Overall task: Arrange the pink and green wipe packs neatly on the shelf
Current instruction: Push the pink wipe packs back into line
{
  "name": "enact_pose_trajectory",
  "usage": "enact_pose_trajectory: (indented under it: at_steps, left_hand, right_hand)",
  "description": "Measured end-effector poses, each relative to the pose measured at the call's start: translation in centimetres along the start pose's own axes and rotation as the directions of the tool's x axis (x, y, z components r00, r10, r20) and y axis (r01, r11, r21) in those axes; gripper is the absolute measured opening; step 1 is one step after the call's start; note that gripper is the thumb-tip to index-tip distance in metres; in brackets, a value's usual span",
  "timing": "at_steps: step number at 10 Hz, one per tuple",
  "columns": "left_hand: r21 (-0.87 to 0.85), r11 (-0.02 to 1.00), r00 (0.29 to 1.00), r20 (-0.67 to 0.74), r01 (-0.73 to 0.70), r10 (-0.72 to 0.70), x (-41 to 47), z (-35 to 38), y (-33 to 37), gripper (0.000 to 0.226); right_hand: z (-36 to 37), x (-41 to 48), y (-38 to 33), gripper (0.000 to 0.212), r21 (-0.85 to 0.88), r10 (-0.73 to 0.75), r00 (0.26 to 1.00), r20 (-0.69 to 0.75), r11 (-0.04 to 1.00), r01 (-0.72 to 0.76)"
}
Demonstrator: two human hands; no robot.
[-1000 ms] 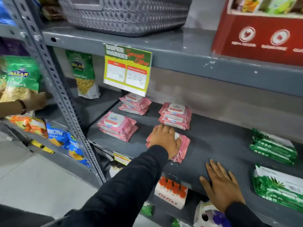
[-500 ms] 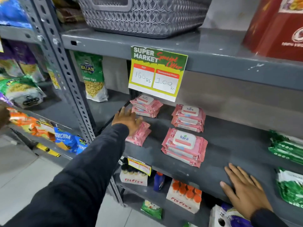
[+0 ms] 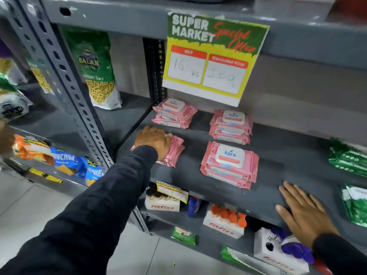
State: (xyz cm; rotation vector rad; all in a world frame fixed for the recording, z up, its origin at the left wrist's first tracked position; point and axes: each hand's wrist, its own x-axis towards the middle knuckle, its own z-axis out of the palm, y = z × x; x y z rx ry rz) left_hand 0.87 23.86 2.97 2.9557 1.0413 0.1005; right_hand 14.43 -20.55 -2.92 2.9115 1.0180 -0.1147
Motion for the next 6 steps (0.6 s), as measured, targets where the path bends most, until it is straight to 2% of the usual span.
enact_pose_trajectory:
  at_steps: [1,2,3,4,5,6]
  left_hand:
    - [0.045,0.999,0.993,0.115,0.004,-0.009,-0.3,-1.8,0.3,0.063]
    - [0.034,0.998,0.996,0.063,0.053,-0.055,-1.1,-3.2,0.0,0.065]
    - [-0.014,0.995,0.975,-0.202,-0.099,0.094,-4.8,-5.8,2.2,0.066]
    - [0.111,0.894,0.857,-0.256,-0.434,0.447,-9.0,-7.5,5.7,0.072]
    - [0.363,0.556,0.445,-0.348,-0.748,0.825,-16.4,-8.5,10.5,0.062]
    - [0.448,0.500,0.266,-0.488,-0.741,0.831,-18.7,-11.8,13.5,0.060]
  right_hand:
    - [-1.5,-0.5,-1.0,0.065,0.028,0.001,1.000,-0.005,1.000,-0.001]
    - [-3.4,-1.5,-2.5,0.062,0.196,-0.037,0.988,-0.153,0.978,0.067]
    - [-8.3,-5.1,-3.3,0.051,0.496,0.010,0.906,-0.423,0.839,0.223]
    - [-11.8,-8.3,-3.0,0.040,0.565,0.060,0.813,-0.580,0.749,0.347]
    - [-17.6,-14.7,-1.6,0.022,0.606,0.173,0.660,-0.732,0.609,0.512]
    - [-22.1,-20.4,0.6,0.017,0.573,0.218,0.553,-0.804,0.532,0.624]
